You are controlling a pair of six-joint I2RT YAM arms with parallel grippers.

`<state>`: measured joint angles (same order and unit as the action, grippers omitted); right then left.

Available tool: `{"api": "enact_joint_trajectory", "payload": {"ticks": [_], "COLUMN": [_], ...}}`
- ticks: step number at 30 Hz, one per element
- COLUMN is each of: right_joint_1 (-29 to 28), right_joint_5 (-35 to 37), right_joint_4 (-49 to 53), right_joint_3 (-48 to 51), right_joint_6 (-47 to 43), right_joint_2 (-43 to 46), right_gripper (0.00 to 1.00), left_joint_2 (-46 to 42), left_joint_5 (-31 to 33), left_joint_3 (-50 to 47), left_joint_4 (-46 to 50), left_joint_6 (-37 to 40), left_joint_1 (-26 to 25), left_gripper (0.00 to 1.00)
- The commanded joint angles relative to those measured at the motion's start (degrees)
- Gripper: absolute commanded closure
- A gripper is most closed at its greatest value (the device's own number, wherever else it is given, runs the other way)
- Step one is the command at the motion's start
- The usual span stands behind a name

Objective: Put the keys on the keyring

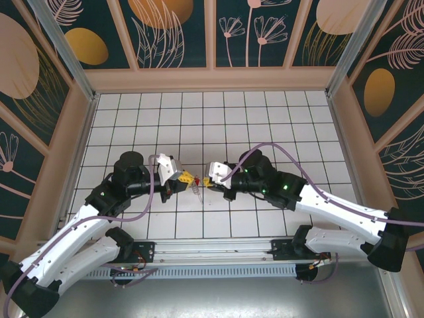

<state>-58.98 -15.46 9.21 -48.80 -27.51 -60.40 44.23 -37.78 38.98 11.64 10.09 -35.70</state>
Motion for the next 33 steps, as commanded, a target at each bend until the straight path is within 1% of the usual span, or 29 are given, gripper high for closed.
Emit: {"api": "enact_joint_trajectory", "payload": {"ticks": [1, 4, 7, 10, 12, 14, 15, 18, 21, 25, 33], "right_joint_1": [-0.60, -0.89, -0.93, -1.01, -1.00, -1.14, -1.39, -2.13, -2.76, -2.78, -2.81], "right_joint_5": [1.39, 2.20, 4.86, 6.32, 5.56, 4.68, 4.57, 4.60, 4.03, 4.46, 3.70], "right_joint_4": [-2.20, -2.80, -3.45, -3.95, -4.02, -4.38, -4.55, -4.39, -4.55, -4.76, -5.76], "right_joint_3": [0.99, 1.62, 2.44, 3.11, 2.84, 2.39, 2.10, 0.96, 0.47, -0.48, -1.69], "right_joint_6": [0.89, 0.91, 1.16, 0.16, -0.49, -1.27, -1.71, -3.44, -5.03, -6.16, -6.94], "right_joint_2": [0.30, 1.08, 3.17, 5.24, 5.40, 4.68, 4.20, 2.42, 1.20, 0.36, -0.22], "right_gripper": [1.00, 1.00, 1.00, 0.86, 0.76, 0.67, 0.64, 0.60, 0.59, 0.64, 0.69], "left_joint_2": [-0.62, -0.11, 0.33, 1.14, 1.64, 1.76, 1.74, 1.66, 1.48, 1.31, 1.47], "left_joint_5": [-3.02, -2.94, -2.63, -2.72, -2.73, -3.25, -3.70, -4.11, -4.31, -4.28, -4.67], "left_joint_3": [0.26, 0.65, 0.88, 1.59, 2.14, 2.18, 2.23, 2.33, 2.24, 2.07, 2.24], "left_joint_4": [-4.66, -3.96, -2.52, -0.51, 0.80, 1.02, 1.02, 1.37, 1.71, 1.72, 1.81], "left_joint_6": [-1.98, -1.70, -0.81, 0.30, 1.14, 1.49, 1.47, 1.72, 1.87, 1.98, 1.98], "left_joint_1": [-0.09, -0.07, -0.09, -0.13, -0.13, -0.09, -0.07, -0.07, -0.07, -0.11, -0.07], "left_gripper": [1.00, 1.00, 1.00, 1.00, 1.00, 1.00, 1.00, 1.00, 1.00, 1.00, 1.00]}}
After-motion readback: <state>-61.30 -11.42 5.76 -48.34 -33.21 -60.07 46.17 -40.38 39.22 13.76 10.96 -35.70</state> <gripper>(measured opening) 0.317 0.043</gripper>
